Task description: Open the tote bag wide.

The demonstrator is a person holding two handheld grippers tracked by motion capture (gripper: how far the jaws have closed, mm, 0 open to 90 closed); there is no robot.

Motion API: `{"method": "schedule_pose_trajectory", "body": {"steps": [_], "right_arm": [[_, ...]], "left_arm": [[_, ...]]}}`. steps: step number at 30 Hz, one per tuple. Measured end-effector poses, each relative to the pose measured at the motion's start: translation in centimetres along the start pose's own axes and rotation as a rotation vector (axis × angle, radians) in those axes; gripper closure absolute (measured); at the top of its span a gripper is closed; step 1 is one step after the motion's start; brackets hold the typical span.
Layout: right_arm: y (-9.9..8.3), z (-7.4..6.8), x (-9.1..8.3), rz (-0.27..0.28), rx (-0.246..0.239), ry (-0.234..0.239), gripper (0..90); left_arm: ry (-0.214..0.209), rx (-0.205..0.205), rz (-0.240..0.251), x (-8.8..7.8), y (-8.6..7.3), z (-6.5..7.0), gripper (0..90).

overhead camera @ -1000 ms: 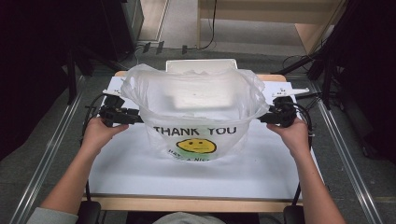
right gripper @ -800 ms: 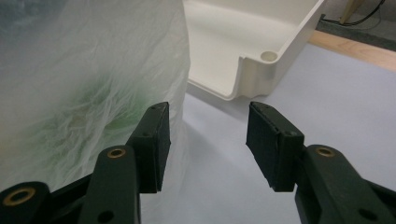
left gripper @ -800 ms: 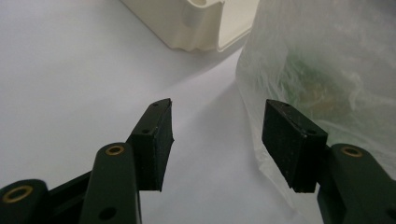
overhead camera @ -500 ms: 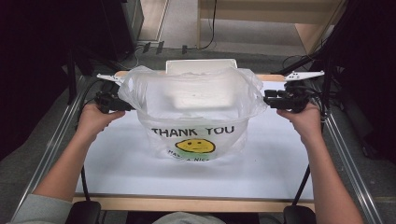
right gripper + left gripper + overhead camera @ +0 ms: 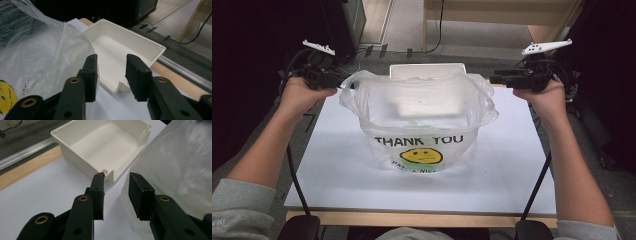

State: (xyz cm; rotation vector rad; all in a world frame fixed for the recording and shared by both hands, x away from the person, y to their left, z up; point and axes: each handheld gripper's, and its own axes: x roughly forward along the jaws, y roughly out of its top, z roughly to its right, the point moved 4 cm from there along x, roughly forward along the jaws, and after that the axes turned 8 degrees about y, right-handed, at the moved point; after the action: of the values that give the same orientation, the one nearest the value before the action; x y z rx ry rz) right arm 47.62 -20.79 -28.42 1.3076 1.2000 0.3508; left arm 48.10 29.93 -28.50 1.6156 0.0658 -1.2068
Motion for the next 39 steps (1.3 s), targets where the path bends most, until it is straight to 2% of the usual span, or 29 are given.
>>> {"method": "schedule_pose_trajectory", "body": {"steps": [1, 2, 5, 6, 7, 8, 9, 10, 11, 14, 15, 18, 19, 22, 24, 26, 27, 29, 30, 33, 34, 36, 39], "right_arm": [[0.0, 0.0, 0.0, 0.000, 0.000, 0.000, 64.7], [0.5, -0.1, -0.1, 0.003, -0.007, -0.001, 65.5], [2.1, -0.8, -0.5, 0.027, -0.015, 0.025, 72.9], [2.5, -1.0, -0.5, 0.032, -0.016, 0.035, 74.6], [3.4, -1.8, -0.2, 0.029, -0.022, 0.066, 78.0], [3.4, -1.8, -0.2, 0.029, -0.022, 0.066, 78.0], [3.7, -2.2, -0.1, 0.025, -0.027, 0.075, 79.5], [4.4, -3.2, 0.4, 0.013, -0.050, 0.098, 82.6], [4.4, -3.2, 0.4, 0.013, -0.050, 0.098, 82.6], [5.4, -4.5, 1.0, 0.005, -0.078, 0.125, 86.2], [6.1, -5.5, 1.6, -0.013, -0.092, 0.137, 88.2], [6.7, -6.3, 2.1, -0.019, -0.103, 0.152, 88.4], [7.1, -6.6, 2.4, -0.027, -0.103, 0.156, 88.5], [8.2, -7.9, 3.6, -0.049, -0.148, 0.168, 88.4], [8.8, -8.6, 4.2, -0.050, -0.167, 0.179, 88.2], [9.4, -9.4, 5.0, -0.051, -0.173, 0.194, 88.2], [9.6, -10.1, 6.0, -0.058, -0.185, 0.209, 88.1], [9.7, -10.4, 6.5, -0.068, -0.185, 0.220, 88.1], [9.6, -10.6, 7.0, -0.079, -0.187, 0.224, 88.1], [9.0, -11.1, 8.3, -0.088, -0.171, 0.239, 88.1], [8.2, -11.2, 9.1, -0.088, -0.161, 0.236, 87.7], [7.9, -11.2, 9.3, -0.090, -0.150, 0.228, 87.1], [6.6, -11.4, 10.2, -0.077, -0.090, 0.193, 87.2]], "left_arm": [[0.000, 0.000, 0.000, 0.0, 0.0, 0.0, 68.7], [-0.007, 0.004, 0.013, -0.8, 0.8, 0.1, 68.7], [-0.024, 0.000, 0.047, -2.1, 2.1, 0.5, 76.5], [-0.026, 0.019, 0.066, -2.6, 2.8, 1.0, 78.5], [-0.033, 0.029, 0.074, -2.9, 3.1, 1.3, 82.9], [-0.039, 0.043, 0.080, -3.1, 3.4, 1.7, 82.9], [-0.051, 0.058, 0.082, -3.4, 3.9, 2.3, 83.7], [-0.062, 0.073, 0.085, -3.6, 4.3, 2.9, 85.9], [-0.061, 0.090, 0.089, -3.7, 4.6, 3.2, 85.9], [-0.093, 0.137, 0.102, -4.3, 6.1, 5.0, 89.7], [-0.103, 0.147, 0.096, -4.4, 6.6, 5.6, 90.0], [-0.114, 0.170, 0.077, -4.4, 8.0, 7.4, 90.0], [-0.118, 0.173, 0.076, -4.3, 8.5, 8.1, 90.0], [-0.136, 0.224, 0.073, -3.8, 9.8, 10.2, 90.0], [-0.156, 0.234, 0.074, -3.3, 10.5, 11.5, 90.0], [-0.194, 0.250, 0.081, -2.8, 11.1, 12.9, 90.0], [-0.202, 0.255, 0.080, -2.6, 11.2, 13.4, 90.0], [-0.211, 0.278, 0.075, -1.8, 11.4, 14.4, 90.0], [-0.215, 0.277, 0.069, -1.3, 11.4, 14.8, 90.0], [-0.229, 0.260, 0.054, -0.1, 11.1, 15.2, 90.0], [-0.221, 0.246, 0.038, 0.5, 10.7, 15.2, 90.0], [-0.201, 0.229, 0.022, 1.4, 9.9, 15.0, 90.0], [-0.170, 0.211, -0.002, 2.6, 8.5, 14.6, 90.0]]}}
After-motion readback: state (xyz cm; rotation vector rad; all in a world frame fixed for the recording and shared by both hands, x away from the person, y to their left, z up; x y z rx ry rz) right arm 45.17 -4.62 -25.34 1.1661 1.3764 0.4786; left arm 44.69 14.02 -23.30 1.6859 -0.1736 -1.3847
